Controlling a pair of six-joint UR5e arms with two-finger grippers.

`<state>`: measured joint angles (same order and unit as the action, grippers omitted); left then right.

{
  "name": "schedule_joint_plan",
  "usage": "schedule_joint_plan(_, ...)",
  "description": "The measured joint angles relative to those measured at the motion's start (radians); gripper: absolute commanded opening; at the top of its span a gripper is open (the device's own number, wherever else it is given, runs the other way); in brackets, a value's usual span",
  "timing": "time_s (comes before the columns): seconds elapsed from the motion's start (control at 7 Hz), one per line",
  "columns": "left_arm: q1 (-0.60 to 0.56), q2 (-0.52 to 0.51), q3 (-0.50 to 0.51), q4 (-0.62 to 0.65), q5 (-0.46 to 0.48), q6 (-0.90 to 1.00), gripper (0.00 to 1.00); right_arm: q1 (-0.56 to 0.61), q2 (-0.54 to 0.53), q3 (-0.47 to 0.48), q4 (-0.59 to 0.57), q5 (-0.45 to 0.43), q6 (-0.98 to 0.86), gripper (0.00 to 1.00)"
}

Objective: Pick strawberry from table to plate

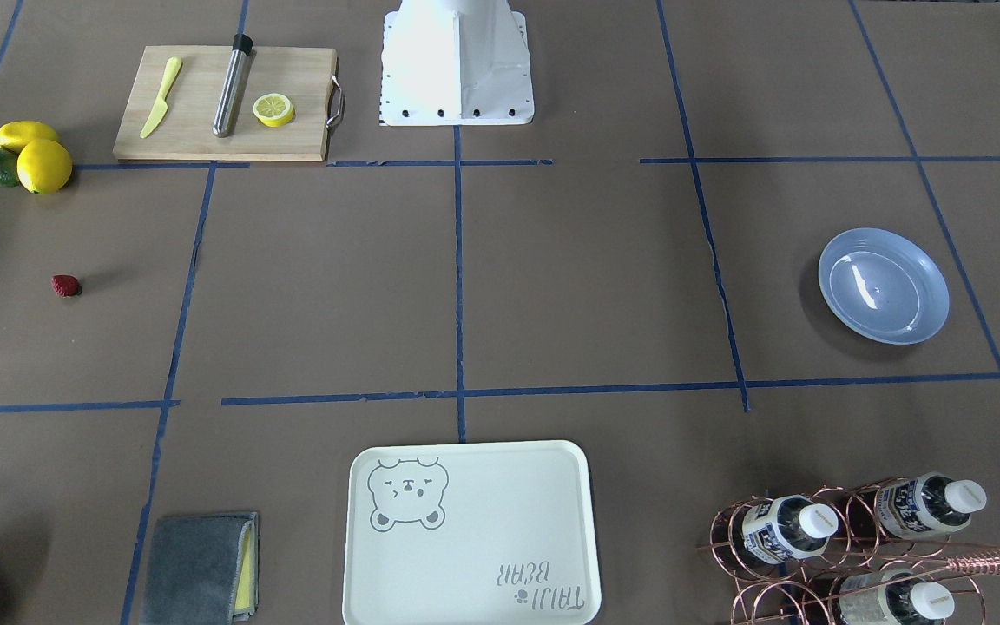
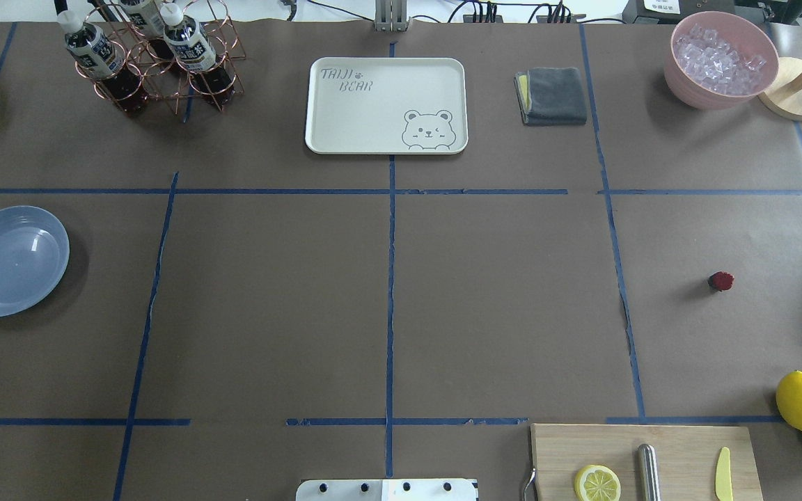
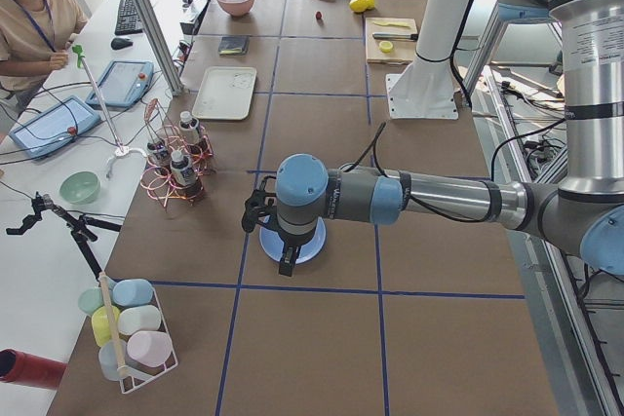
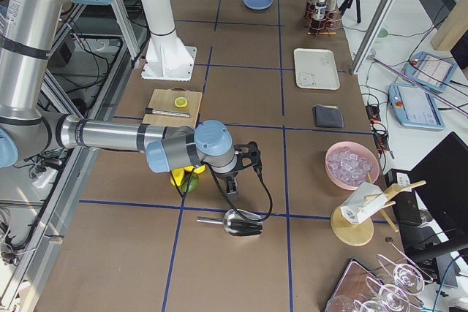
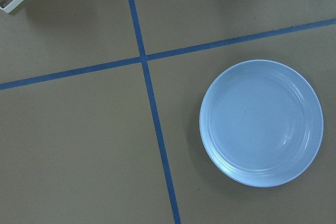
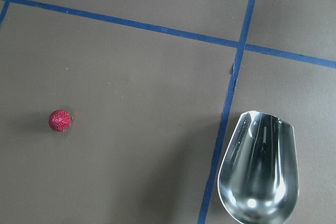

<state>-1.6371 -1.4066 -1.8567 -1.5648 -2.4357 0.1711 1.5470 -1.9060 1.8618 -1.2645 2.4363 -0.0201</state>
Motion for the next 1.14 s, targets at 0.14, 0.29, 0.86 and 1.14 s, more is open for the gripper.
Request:
schedule_joint_plan(0.14, -0.008, -0.007, -0.007, -0.003, 0.002, 0.002, 1.0, 0.0, 0.002, 0.002, 0.003, 0.0, -0.002, 1.0)
schedule_joint_plan(0.29, -0.013, -0.008, -0.015, -0.01, 0.006, 0.006, 1.0, 0.001, 0.002, 0.005, 0.009, 0.001, -0.003, 1.0)
schedule_joint_plan(0.86, -0.009, 0.053, -0.063, -0.029, -0.023, 0.008, 1.0, 0.002, -0.006, -0.006, 0.015, 0.001, -0.004, 1.0)
schedule_joint_plan(1.14, -0.003, 0.116, -0.062, -0.126, -0.094, 0.007, 1.0, 0.001, -0.006, -0.029, 0.016, 0.005, 0.001, 1.0)
